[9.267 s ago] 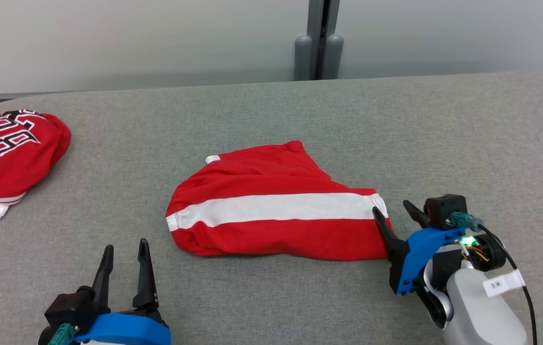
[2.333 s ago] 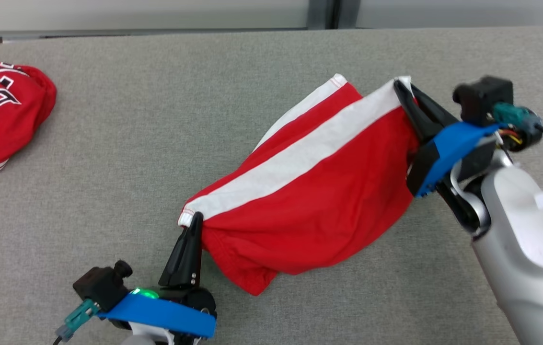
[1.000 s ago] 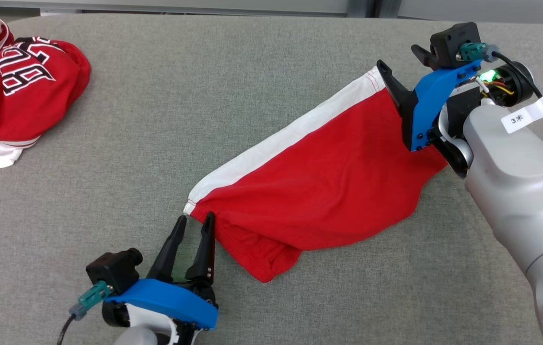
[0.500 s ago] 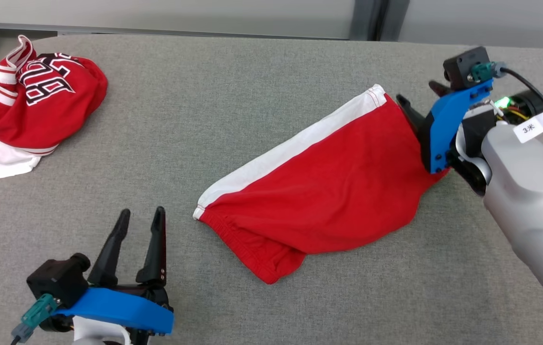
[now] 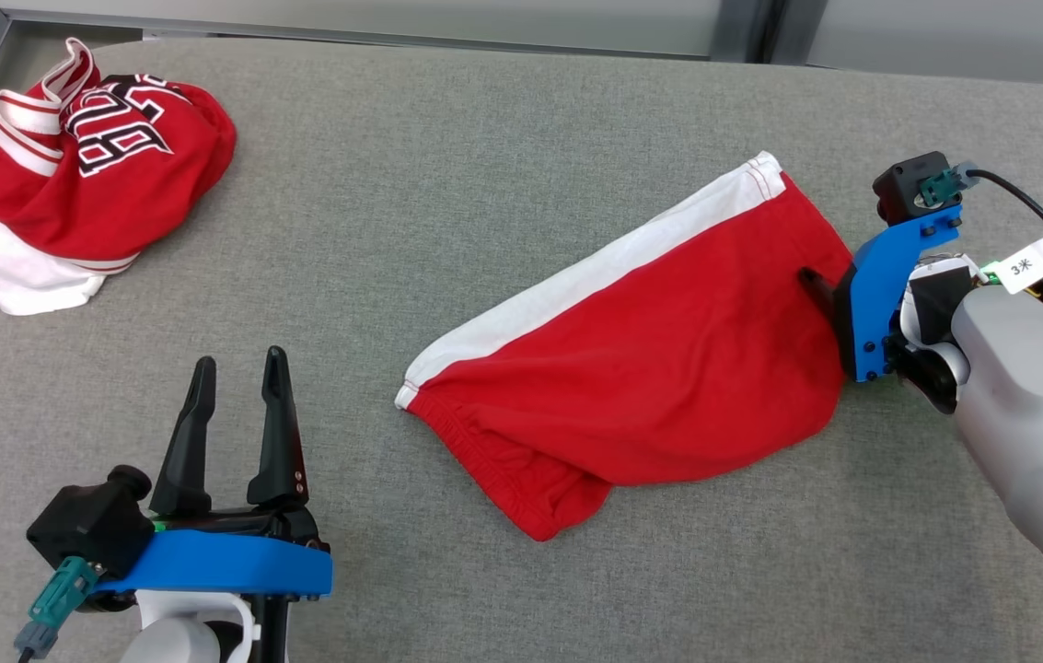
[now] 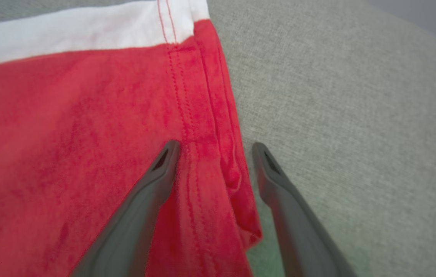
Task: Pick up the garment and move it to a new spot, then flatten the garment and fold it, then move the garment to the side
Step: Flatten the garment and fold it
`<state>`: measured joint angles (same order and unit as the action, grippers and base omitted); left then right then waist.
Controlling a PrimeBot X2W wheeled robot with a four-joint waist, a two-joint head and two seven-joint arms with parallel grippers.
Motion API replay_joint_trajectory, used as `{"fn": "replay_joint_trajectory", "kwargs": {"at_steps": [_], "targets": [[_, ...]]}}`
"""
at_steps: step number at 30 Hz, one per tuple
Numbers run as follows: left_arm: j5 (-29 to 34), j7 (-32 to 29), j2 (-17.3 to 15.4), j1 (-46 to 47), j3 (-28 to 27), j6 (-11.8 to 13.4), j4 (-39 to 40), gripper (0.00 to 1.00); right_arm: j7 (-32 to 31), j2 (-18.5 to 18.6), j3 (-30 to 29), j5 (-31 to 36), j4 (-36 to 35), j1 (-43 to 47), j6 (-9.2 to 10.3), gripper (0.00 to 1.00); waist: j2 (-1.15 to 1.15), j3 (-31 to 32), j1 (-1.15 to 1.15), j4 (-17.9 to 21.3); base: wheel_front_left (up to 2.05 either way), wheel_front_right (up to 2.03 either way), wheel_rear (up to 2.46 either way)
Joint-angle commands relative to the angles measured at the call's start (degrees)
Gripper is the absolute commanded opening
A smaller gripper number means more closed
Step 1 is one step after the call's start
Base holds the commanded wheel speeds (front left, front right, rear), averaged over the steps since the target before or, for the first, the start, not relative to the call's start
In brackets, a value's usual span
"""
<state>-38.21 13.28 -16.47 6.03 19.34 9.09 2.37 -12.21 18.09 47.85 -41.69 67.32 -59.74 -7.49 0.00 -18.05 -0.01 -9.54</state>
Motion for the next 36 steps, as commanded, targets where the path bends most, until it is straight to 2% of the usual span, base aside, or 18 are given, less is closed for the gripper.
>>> {"fn": "replay_joint_trajectory", "kwargs": {"at_steps": [1, 2, 3, 5, 7, 12, 21, 29, 36], "targets": [[0.35, 0.49, -0.25, 0.40, -0.33, 0.07, -0.23, 1.00, -1.55, -0.30, 0.75, -0.57, 0.34, 1.61, -0.01, 1.00, 0.00, -0.09, 0.01, -0.19, 0.00, 0.00, 0.00], [0.38, 0.56, -0.29, 0.30, -0.49, 0.07, -0.30, 1.00, -2.32, -0.41, 0.99, -1.13, 0.23, 2.07, -0.02, 0.78, 0.00, -0.10, 0.01, -0.28, 0.00, 0.00, 0.00], [0.38, 0.62, -0.31, 0.18, -0.62, 0.06, -0.38, 1.00, -2.91, -0.51, 1.13, -1.65, 0.13, 2.49, -0.05, 0.49, 0.00, -0.10, 0.01, -0.34, 0.00, 0.00, 0.00], [0.33, 0.73, -0.32, -0.06, -0.86, 0.03, -0.46, 1.00, -3.62, -0.67, 1.51, -2.23, -0.12, 3.06, -0.07, 0.37, 0.00, -0.08, 0.01, -0.37, 0.00, 0.00, 0.00], [0.40, 0.87, -0.44, -0.30, -1.03, 0.09, -0.38, 1.00, -2.54, -0.58, 1.65, -2.68, -0.44, 2.92, -0.06, 0.00, 0.00, -0.13, 0.01, -0.17, 0.00, 0.00, 0.00], [1.00, 0.93, -0.88, -0.08, -0.95, 0.10, -0.01, 1.00, 2.30, -0.64, 1.52, -2.74, -0.85, 1.32, 0.03, 0.00, 0.00, 0.13, 0.01, 1.44, 0.00, 0.00, 0.00], [1.87, 1.04, -1.94, 0.96, -1.17, -0.17, -0.45, 1.00, 11.64, -1.44, -0.26, -4.78, -1.62, 2.46, 0.03, 0.00, 0.00, 2.05, 0.01, 7.12, 0.00, 0.00, 0.00], [2.30, 1.11, -2.26, 0.81, -0.78, -0.37, -1.58, 1.00, 20.91, -1.39, -3.81, -7.73, -0.51, 8.07, 0.02, 0.00, 0.00, 3.97, 0.01, 13.16, 0.00, 0.00, 0.00], [2.49, 1.39, -1.31, -0.16, 0.23, -0.64, -3.47, 1.00, 26.06, -1.56, -8.00, -10.71, 0.55, 14.33, 0.01, 0.00, 0.00, 5.35, 0.01, 15.04, 0.00, 0.00, 0.00]]}}
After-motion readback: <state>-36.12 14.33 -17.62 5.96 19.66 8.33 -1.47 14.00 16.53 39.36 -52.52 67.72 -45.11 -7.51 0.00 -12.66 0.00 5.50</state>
